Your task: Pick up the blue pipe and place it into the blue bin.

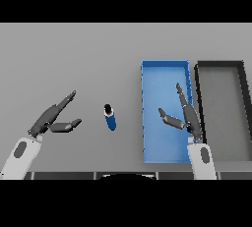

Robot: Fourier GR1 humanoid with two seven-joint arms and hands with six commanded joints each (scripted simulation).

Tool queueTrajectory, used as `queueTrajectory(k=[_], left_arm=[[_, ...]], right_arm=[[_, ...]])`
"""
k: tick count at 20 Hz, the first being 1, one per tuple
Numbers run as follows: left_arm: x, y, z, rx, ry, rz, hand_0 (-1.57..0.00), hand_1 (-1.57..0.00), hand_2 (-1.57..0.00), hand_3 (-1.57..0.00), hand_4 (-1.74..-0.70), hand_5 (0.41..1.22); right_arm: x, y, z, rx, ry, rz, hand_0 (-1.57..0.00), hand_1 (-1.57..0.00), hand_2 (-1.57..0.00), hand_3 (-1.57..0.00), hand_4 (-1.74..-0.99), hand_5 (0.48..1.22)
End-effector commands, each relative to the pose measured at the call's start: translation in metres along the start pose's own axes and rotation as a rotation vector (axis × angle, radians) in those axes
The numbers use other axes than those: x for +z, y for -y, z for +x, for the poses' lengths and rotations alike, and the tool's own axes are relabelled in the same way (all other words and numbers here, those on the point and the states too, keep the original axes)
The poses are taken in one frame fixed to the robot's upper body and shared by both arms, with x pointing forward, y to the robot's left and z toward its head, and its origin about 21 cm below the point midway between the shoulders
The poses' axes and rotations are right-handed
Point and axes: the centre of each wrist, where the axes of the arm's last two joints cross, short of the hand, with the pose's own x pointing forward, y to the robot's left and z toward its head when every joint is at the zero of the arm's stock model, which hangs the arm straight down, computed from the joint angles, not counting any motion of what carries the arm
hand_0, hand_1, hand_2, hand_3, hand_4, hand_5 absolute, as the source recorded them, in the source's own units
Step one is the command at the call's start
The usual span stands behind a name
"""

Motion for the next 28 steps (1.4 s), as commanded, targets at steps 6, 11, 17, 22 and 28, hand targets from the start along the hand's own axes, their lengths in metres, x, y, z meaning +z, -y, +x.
queueTrajectory(k=[6,11,17,22,28], left_arm=[[-0.01,0.038,0.009,-0.04,-0.08,-0.168,0.0,0.0,0.0,0.0,-1.08,0.472],[-0.025,0.069,0.012,-0.022,-0.015,-0.23,0.0,0.0,0.0,0.0,-1.14,0.479],[-0.059,0.093,-0.003,0.023,-0.008,-0.197,0.0,0.0,0.0,0.0,-1.13,0.487],[-0.074,0.112,-0.018,0.05,-0.017,-0.179,0.0,0.0,0.0,0.0,-1.12,0.494],[-0.094,0.127,-0.017,0.159,0.05,-0.191,0.0,-0.04,-0.17,-0.11,-1.18,0.601]], right_arm=[[0.005,-0.001,-0.002,-0.008,0.01,0.007,0.0,0.0,0.0,0.0,-1.219,0.572],[0.006,0.002,-0.001,-0.007,-0.005,0.0,0.0,0.0,0.0,0.0,-1.209,0.567],[0.006,0.003,-0.003,-0.021,-0.003,0.003,0.0,0.0,0.0,0.0,-1.205,0.554],[0.006,0.001,-0.005,-0.032,-0.006,-0.007,0.0,0.0,0.0,0.0,-1.201,0.548],[0.01,0.005,-0.005,-0.014,-0.017,-0.004,0.0,0.0,0.0,0.0,-1.186,0.554]])
